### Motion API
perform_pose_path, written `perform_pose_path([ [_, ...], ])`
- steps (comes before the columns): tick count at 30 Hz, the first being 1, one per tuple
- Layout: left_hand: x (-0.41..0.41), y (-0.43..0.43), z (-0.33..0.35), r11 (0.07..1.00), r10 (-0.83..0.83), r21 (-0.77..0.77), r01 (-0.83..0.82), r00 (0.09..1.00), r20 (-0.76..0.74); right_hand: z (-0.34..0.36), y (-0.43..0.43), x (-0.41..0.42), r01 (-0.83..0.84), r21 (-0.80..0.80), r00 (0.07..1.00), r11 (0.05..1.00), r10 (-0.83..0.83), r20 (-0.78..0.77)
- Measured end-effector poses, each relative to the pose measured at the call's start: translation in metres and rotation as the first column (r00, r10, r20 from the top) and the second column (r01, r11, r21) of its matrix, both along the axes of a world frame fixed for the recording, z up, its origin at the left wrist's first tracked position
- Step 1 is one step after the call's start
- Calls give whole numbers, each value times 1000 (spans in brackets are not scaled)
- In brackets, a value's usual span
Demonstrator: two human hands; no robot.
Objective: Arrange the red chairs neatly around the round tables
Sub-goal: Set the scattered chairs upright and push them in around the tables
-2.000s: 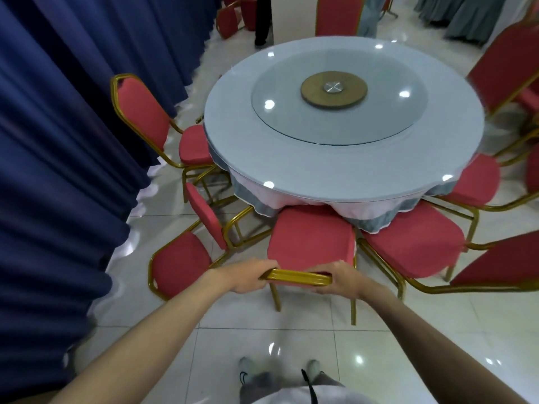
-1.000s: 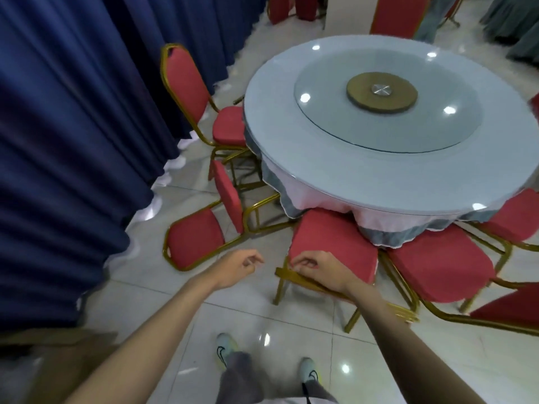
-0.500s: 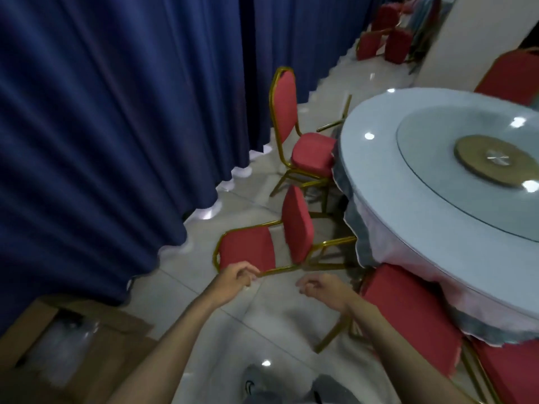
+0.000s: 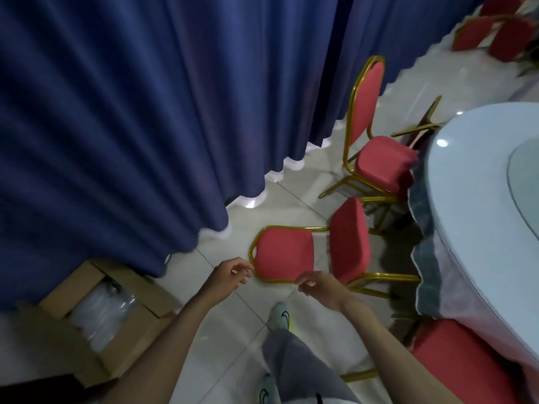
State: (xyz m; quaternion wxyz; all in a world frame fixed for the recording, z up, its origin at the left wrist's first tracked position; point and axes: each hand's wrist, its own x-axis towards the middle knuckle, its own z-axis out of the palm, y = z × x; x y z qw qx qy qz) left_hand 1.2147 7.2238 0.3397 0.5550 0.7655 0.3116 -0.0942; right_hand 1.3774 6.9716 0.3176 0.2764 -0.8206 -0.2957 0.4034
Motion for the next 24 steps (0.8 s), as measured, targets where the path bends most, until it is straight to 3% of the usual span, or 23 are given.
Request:
perform_pose_path([
  [7, 63, 57, -3, 993, 119, 7, -119, 991, -53, -36, 59, 69, 36, 7, 999, 999, -36, -30],
  [17, 122, 121, -40, 990, 125, -44, -132, 982, -139, -59, 132, 129, 117, -45, 971, 992, -124, -204],
  [24, 159, 156, -170, 984, 135, -94, -151, 978, -159, -167, 174, 139, 221, -92, 938, 971, -238, -254],
])
